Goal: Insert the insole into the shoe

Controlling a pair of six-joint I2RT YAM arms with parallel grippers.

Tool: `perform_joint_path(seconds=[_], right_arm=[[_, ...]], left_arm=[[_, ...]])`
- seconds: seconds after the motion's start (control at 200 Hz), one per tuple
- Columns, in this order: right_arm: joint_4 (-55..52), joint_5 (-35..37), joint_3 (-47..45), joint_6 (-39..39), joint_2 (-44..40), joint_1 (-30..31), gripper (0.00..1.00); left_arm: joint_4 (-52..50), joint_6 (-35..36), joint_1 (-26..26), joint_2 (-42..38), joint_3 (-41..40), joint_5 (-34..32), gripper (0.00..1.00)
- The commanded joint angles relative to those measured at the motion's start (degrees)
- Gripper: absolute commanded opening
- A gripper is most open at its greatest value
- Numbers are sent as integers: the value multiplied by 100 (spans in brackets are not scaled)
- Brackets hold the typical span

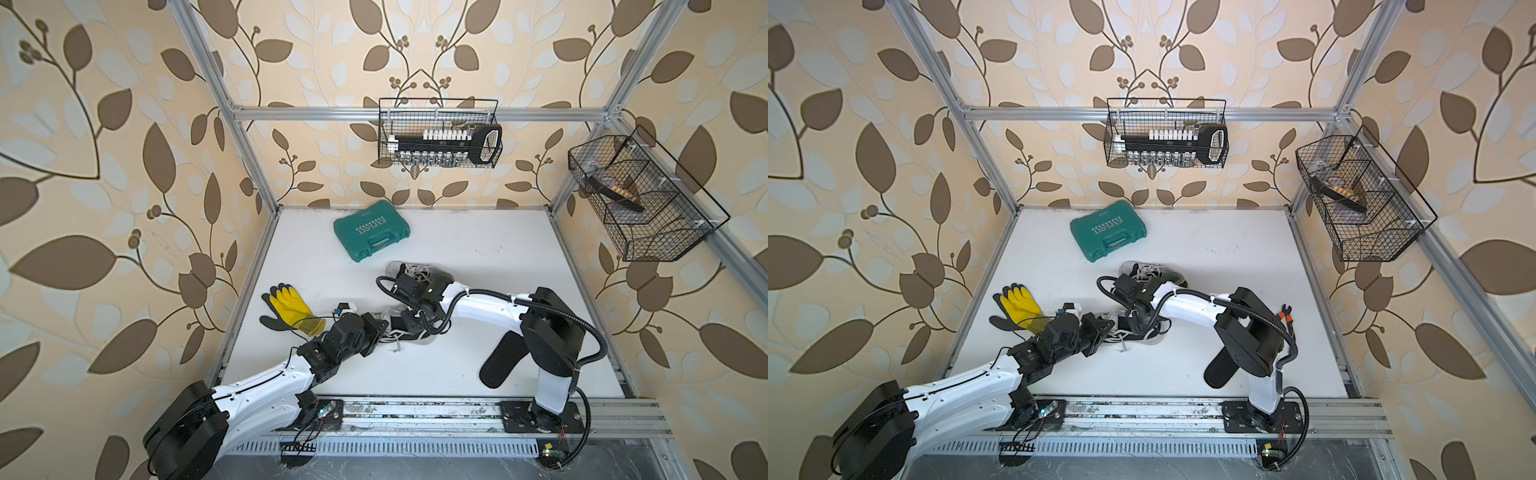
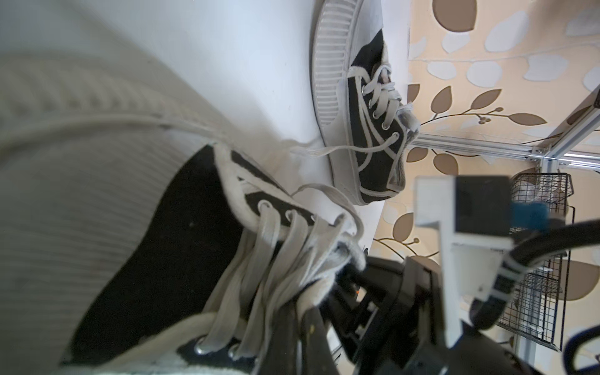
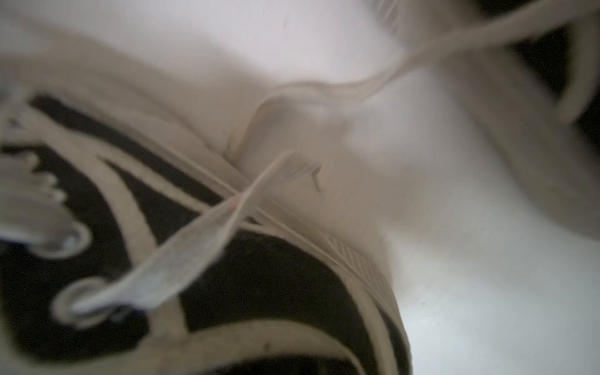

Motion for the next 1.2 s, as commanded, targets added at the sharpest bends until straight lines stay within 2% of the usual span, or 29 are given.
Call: perform_joint_path(seconds=[0.0, 0.11, 0.275, 0.37, 0.525, 0.625, 0.785, 0.865, 1.025, 1.195], right_arm=[[-239, 405, 491, -655, 163, -203, 9], [-617, 423, 794, -778, 202, -175, 9], [-760, 631, 549, -648, -18, 73, 10], [-529, 425, 260, -472, 44, 96, 11], [-265, 281, 219, -475, 473, -121, 9], [-320, 121, 360, -479, 60, -53, 9], [-578, 521, 486, -455, -130, 178, 9], [-349, 335, 344, -440, 160, 139, 9], [-198, 670, 560, -692, 890, 62, 4], [-422, 845, 695, -695, 292, 190, 4]], left_arm=[[-67, 90, -6, 6, -12, -228, 0], [111, 201, -4, 360, 122, -105, 0], [689, 176, -3, 978, 175, 184, 0], [768, 188, -6, 1113, 224, 244, 0], [789, 122, -6, 1094, 157, 218, 0], [997, -51, -2, 1036, -53, 169, 0], [841, 4, -2, 952, -25, 110, 0], [870, 14, -6, 978, -16, 148, 0], [808, 31, -1, 937, -8, 158, 0], [673, 47, -4, 803, -24, 91, 0]])
